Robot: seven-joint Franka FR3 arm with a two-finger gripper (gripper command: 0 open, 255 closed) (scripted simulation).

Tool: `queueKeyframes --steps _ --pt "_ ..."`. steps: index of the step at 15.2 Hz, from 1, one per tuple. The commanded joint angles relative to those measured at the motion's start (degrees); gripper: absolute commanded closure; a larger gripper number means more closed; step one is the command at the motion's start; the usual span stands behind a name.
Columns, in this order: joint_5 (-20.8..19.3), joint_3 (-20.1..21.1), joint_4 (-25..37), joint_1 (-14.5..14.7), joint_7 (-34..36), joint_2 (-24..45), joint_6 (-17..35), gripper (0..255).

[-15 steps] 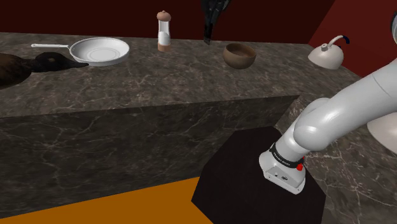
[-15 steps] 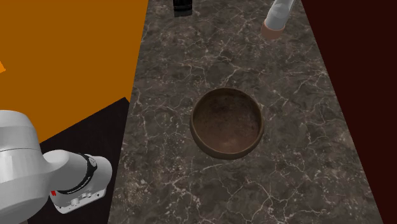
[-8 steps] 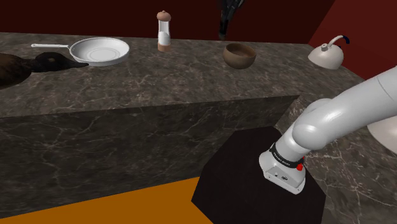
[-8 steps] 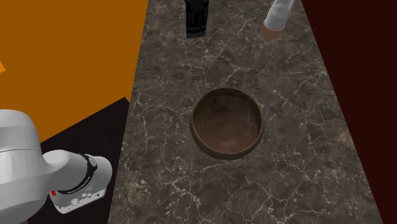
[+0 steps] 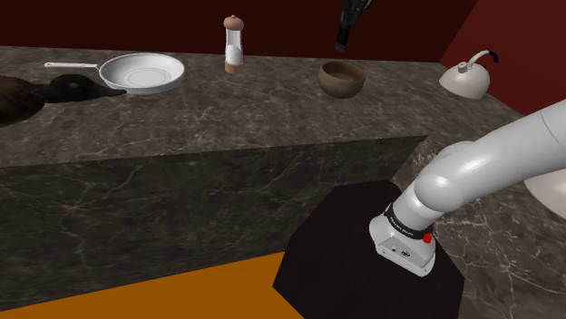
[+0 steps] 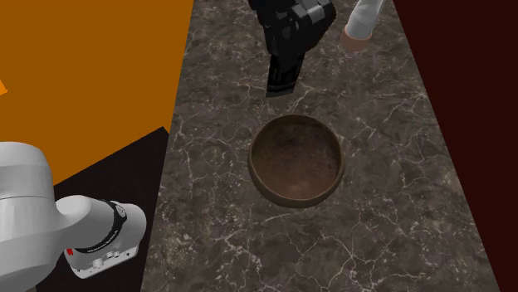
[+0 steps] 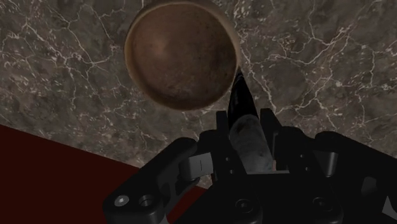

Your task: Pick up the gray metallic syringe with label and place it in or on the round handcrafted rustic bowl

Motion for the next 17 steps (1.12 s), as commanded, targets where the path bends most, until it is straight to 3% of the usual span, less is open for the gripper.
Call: queueKeyframes --steps 1,4,17 --pt "-0.28 -2.22 1.23 -0.87 -3.15 0.66 -0.44 255" --pt "-0.59 -5.69 2.70 -2.19 -7.88 1.74 -0.64 255" --pt "-1.15 -5.81 -10.18 -2.50 -7.47 -1.18 9.34 255"
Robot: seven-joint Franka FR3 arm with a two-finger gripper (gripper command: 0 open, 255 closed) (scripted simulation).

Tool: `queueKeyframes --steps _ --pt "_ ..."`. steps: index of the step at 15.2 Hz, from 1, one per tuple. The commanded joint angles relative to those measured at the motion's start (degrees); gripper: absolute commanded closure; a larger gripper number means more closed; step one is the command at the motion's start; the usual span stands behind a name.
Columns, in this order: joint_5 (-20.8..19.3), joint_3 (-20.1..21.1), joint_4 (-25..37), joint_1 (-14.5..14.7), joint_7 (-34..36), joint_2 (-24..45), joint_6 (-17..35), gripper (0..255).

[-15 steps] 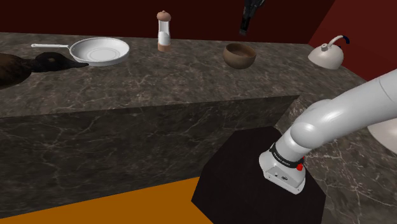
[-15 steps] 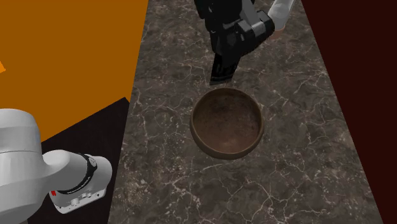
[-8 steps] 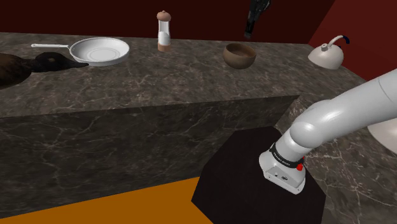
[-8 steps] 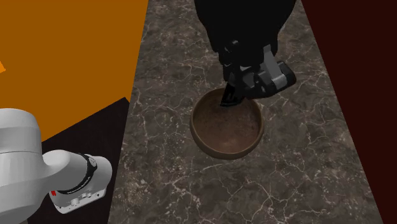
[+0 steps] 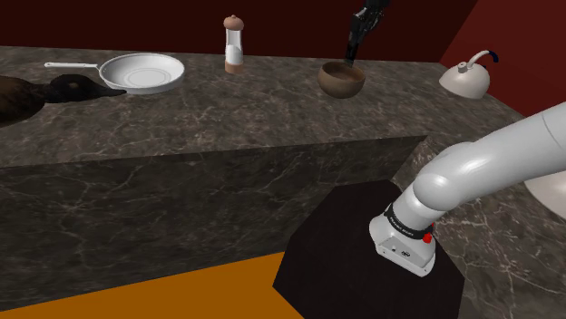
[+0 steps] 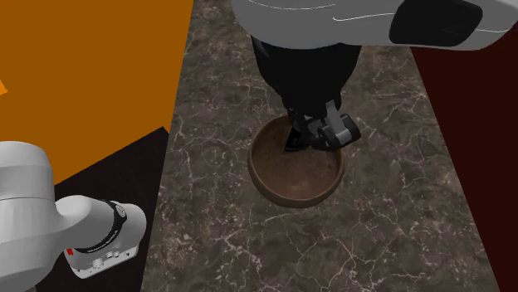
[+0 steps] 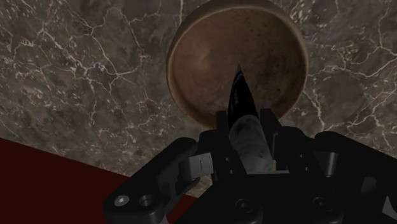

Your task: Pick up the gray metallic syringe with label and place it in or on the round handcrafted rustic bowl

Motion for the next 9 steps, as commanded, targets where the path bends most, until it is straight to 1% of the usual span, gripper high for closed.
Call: queueKeyframes --steps 1,2,9 --pt "-0.10 -0.03 -1.93 -0.06 0.05 -0.41 1.55 255" --pt "-0.15 -0.07 -3.13 -0.09 0.08 -0.57 2.59 255" --pt "-0.15 -0.07 -3.13 -0.09 0.08 -0.57 2.59 255"
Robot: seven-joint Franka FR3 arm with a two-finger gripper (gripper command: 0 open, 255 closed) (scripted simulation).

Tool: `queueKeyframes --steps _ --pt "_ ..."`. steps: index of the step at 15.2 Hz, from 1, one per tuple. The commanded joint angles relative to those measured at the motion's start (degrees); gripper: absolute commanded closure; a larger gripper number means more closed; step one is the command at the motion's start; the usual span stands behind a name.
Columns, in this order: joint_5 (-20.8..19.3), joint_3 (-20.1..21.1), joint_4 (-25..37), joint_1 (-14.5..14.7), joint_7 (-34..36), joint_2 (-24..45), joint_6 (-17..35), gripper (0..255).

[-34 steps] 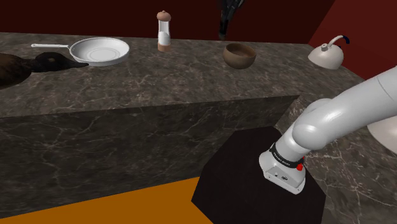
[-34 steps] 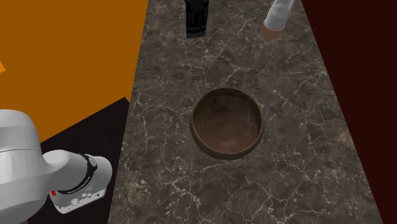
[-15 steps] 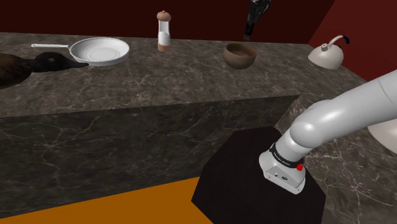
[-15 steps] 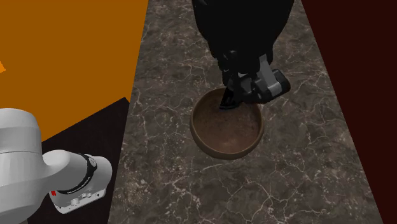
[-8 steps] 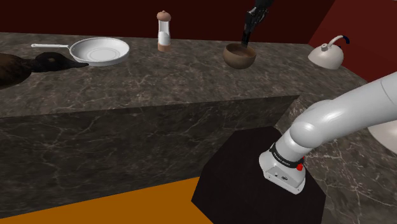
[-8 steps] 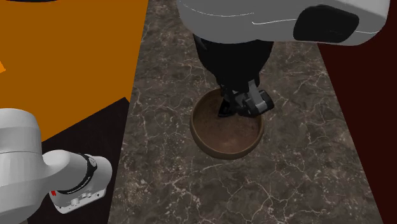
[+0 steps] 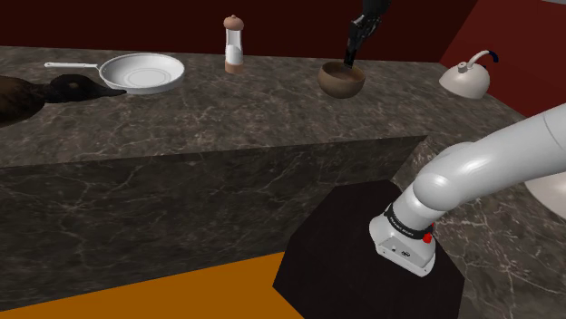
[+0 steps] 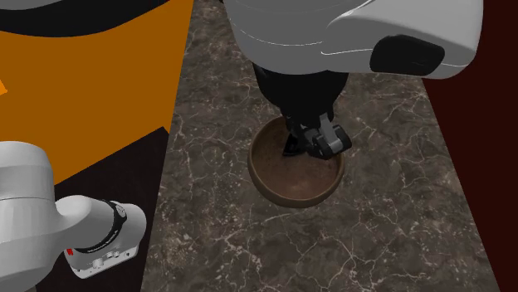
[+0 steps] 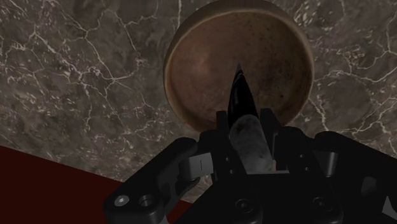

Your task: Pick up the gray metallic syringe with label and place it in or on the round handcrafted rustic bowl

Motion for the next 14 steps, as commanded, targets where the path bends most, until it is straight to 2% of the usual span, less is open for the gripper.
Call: queueKeyframes --steps 1,2,7,11,14 --pt "0.00 0.00 0.00 0.00 0.00 0.00 0.01 255" --pt "0.00 0.00 0.00 0.00 0.00 0.00 0.01 0" --pt "0.00 0.00 0.00 0.00 0.00 0.00 0.01 0" --pt "0.18 0.33 7.44 0.13 -0.09 0.15 -7.29 0" --pt "0.18 0.33 7.44 0.13 -0.09 0.15 -7.29 0"
